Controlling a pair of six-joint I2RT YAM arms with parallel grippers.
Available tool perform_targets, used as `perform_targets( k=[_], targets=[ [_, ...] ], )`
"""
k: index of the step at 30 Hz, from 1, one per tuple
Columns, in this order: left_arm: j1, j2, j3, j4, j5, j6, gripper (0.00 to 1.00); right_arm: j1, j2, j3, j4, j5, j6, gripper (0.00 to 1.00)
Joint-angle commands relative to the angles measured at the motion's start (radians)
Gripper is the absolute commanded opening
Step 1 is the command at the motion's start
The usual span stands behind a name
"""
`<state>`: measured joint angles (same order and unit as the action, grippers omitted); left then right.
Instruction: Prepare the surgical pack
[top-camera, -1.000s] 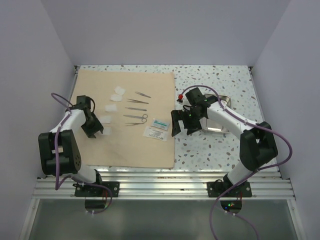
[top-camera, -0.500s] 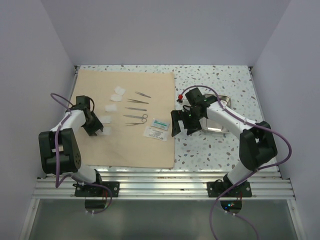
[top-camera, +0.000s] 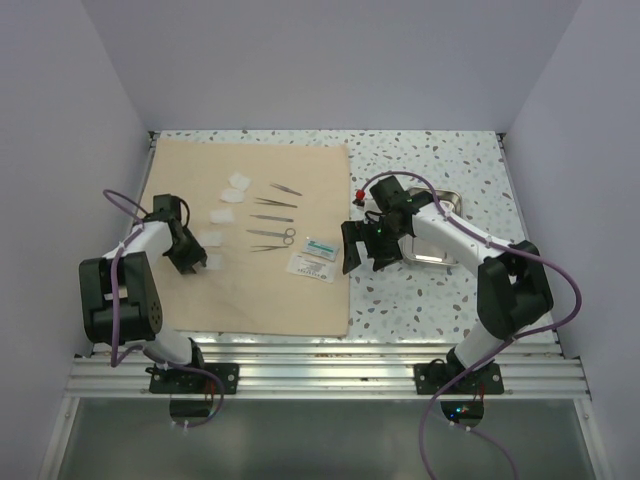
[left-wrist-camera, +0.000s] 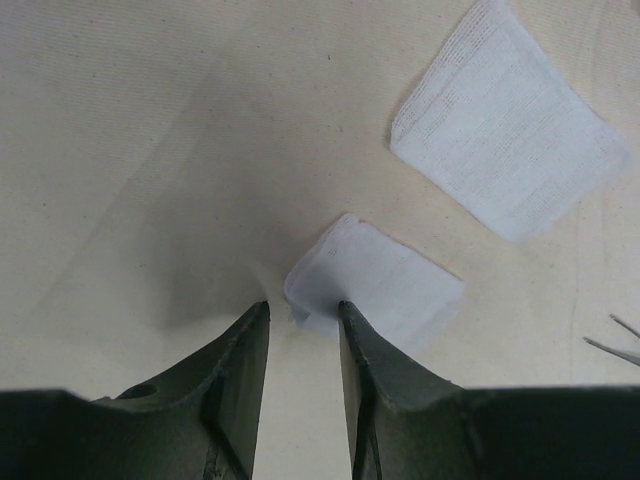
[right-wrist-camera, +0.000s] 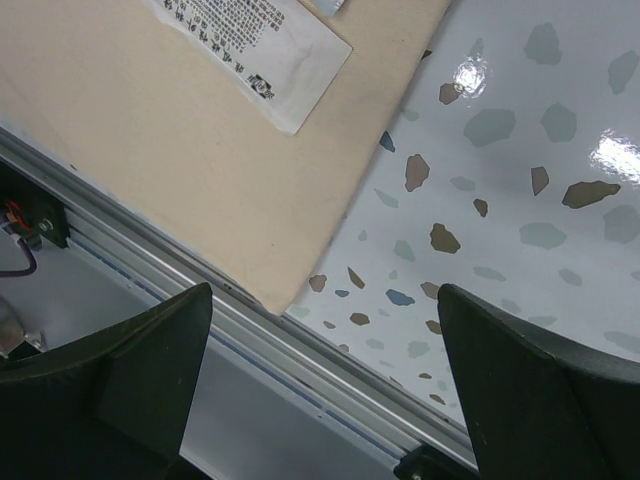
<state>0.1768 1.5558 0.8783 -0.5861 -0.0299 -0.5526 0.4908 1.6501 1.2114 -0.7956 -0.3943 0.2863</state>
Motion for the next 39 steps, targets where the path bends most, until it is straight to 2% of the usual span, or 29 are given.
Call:
perform_targets(
  k=[1, 10, 15, 18, 23, 30, 39],
  targets=[
    [0.012, 0.02, 0.002, 0.058, -0.002, 0.014, 0.38, 0.003, 0.011, 0.002, 0.01, -0.025, -0.013, 0.99],
    [0.012, 0.023, 0.004, 0.071, -0.01, 0.008, 0.27, 0.003, 0.014, 0.002, 0.007, -0.023, -0.013, 0.99],
    [0.012, -0.002, 0.01, 0.058, -0.03, 0.008, 0.14, 0.002, 0.014, -0.004, 0.013, -0.026, -0.012, 0.99],
    [0.012, -0.023, 0.016, 0.042, -0.034, 0.01, 0.0, 0.002, 0.013, -0.004, 0.012, -0.031, -0.01, 0.99],
    [0.012, -0.094, 0.025, 0.029, -0.027, 0.046, 0.0, 0.002, 0.013, -0.006, 0.012, -0.031, -0.007, 0.99],
    [0.01, -0.217, 0.014, 0.147, 0.074, 0.112, 0.0, 0.003, 0.036, 0.005, 0.009, -0.043, -0.004, 0.99],
    [0.012, -0.152, 0.059, 0.267, 0.252, 0.073, 0.0, 0.003, 0.06, 0.027, -0.002, -0.04, -0.009, 0.99]
  ],
)
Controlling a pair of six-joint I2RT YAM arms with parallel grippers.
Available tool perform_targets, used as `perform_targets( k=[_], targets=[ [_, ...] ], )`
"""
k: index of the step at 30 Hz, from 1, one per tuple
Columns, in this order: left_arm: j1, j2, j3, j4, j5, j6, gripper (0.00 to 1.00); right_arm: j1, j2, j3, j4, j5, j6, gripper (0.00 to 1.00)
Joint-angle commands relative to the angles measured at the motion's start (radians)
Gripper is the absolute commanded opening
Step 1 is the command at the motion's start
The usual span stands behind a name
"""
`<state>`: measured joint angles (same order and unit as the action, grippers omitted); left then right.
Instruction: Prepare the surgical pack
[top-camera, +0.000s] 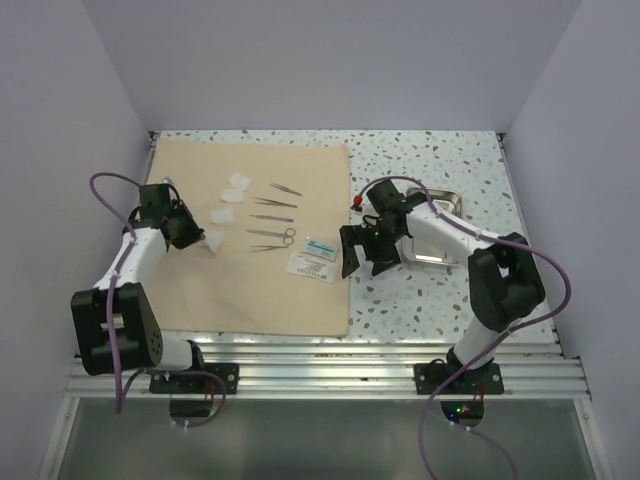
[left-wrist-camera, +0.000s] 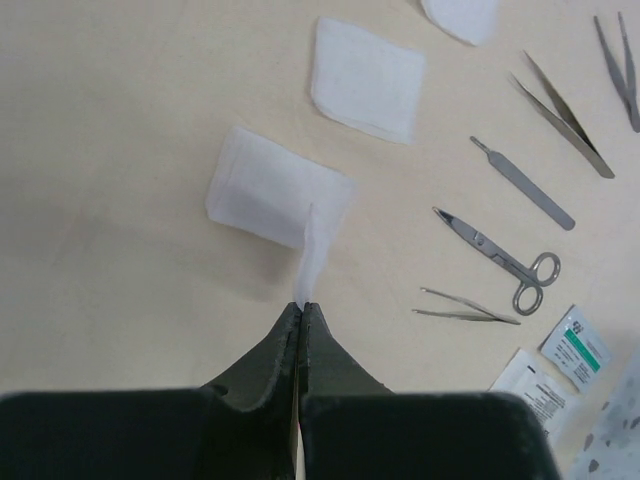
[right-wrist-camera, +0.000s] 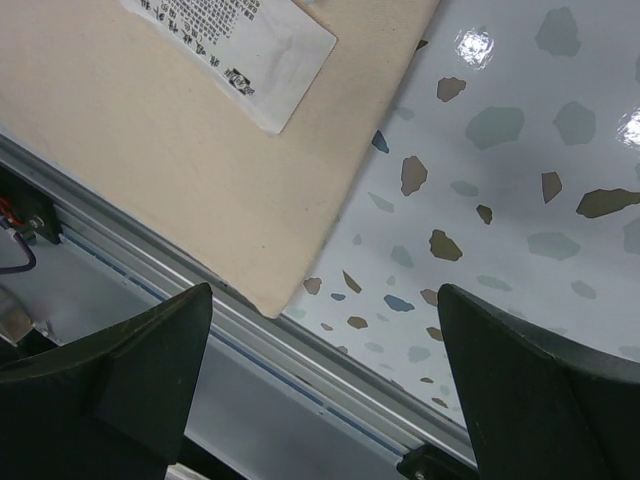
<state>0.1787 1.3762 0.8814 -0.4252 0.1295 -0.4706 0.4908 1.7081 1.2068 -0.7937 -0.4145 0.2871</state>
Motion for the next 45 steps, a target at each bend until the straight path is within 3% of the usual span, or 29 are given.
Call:
perform_targets(
  k=[1, 11, 29, 45],
  targets=[
    [0.008, 0.038, 0.063, 0.114, 0.102, -0.016, 0.0, 0.002, 0.004, 0.031, -0.006, -0.018, -0.009, 0.99],
    [0.01, 0.184, 0.154, 0.135, 0.091, -0.037, 0.0, 0.003, 0.016, 0.037, -0.015, -0.007, -0.017, 0.99],
    [0.027, 0.199, 0.096, 0.102, 0.052, -0.094, 0.0, 0.002, 0.021, 0.033, -0.013, -0.014, -0.02, 0.99],
    [0.041, 0.253, 0.1, 0.054, -0.016, -0.059, 0.0, 0.005, 0.025, 0.036, -0.013, -0.014, -0.02, 0.99]
  ],
)
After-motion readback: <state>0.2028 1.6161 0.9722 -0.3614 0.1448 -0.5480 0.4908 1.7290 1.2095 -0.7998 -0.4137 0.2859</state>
